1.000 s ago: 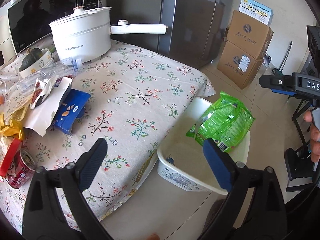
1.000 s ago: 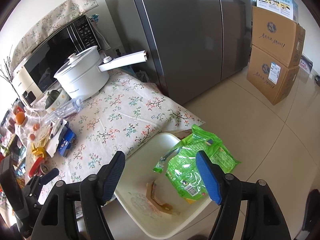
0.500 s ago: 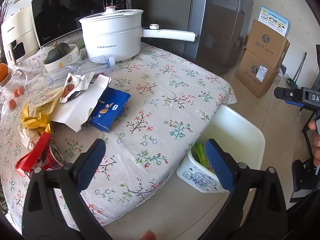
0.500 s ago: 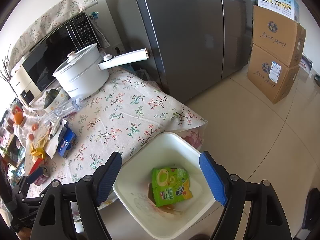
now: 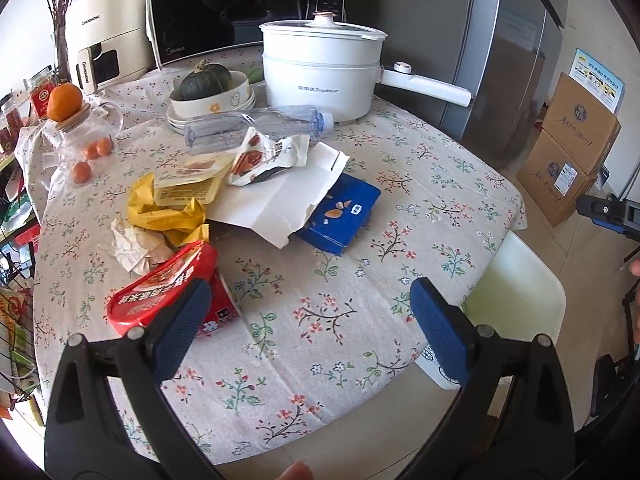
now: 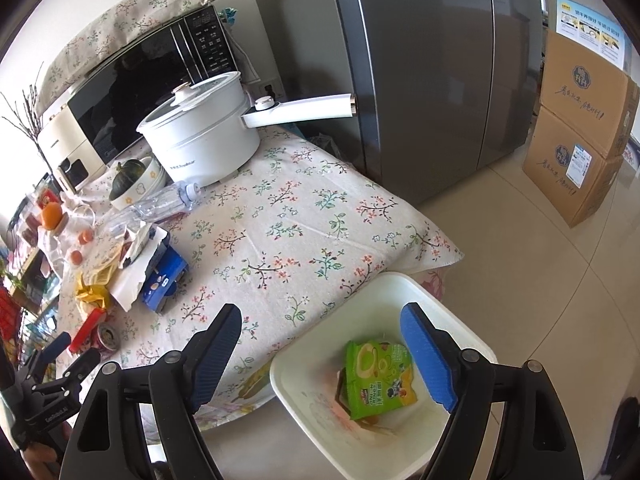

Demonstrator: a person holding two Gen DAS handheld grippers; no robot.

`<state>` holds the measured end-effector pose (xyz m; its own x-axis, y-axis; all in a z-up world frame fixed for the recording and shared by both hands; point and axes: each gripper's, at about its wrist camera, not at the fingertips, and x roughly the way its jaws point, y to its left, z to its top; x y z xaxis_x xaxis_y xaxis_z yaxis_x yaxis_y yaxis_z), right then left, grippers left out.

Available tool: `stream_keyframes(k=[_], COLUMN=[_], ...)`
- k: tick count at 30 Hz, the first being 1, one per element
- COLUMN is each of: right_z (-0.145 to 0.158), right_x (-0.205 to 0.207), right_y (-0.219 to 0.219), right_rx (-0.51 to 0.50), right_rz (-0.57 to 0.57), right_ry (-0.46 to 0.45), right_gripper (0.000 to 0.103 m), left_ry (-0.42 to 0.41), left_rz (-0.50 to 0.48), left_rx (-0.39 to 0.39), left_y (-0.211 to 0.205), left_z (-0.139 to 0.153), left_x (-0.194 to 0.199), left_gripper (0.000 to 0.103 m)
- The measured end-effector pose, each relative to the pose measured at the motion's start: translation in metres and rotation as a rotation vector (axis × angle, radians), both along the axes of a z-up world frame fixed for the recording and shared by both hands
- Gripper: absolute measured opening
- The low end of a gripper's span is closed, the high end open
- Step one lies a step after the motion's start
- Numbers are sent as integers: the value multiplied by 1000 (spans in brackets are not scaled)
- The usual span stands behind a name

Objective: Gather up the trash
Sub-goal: 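Grasp the red lid with the left tool while the right tool approaches the red can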

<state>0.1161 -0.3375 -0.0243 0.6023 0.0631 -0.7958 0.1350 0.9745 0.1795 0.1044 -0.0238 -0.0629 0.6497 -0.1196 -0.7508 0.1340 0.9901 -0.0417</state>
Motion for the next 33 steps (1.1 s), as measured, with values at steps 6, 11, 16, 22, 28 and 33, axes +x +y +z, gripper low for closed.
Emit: stream_keyframes(k=[6,11,16,22,28,33], right_z=[-1,-2,-6,-13,-19,-24], right_x=[10,16,21,24,28,30], right_y=[21,40,57,71,91,117], right_rx=[4,3,-7,-30,-58,-75], right_rz=[25,52,77,99,132,183], right_ry=[2,5,13,32,45,46], right_gripper=[83,84,84,84,84,84], left_ry=[13,26,65,60,67,25], left_rz=[55,70,58,42,52,103], left_rx=[10,57,104,157,118,66], left_y=[39,64,77,81,87,103], left_z=[-4,-16,-35,-45,-41,-26], left_x=[1,5,12,19,23,21], left_gripper=[99,99,99,85,40,18])
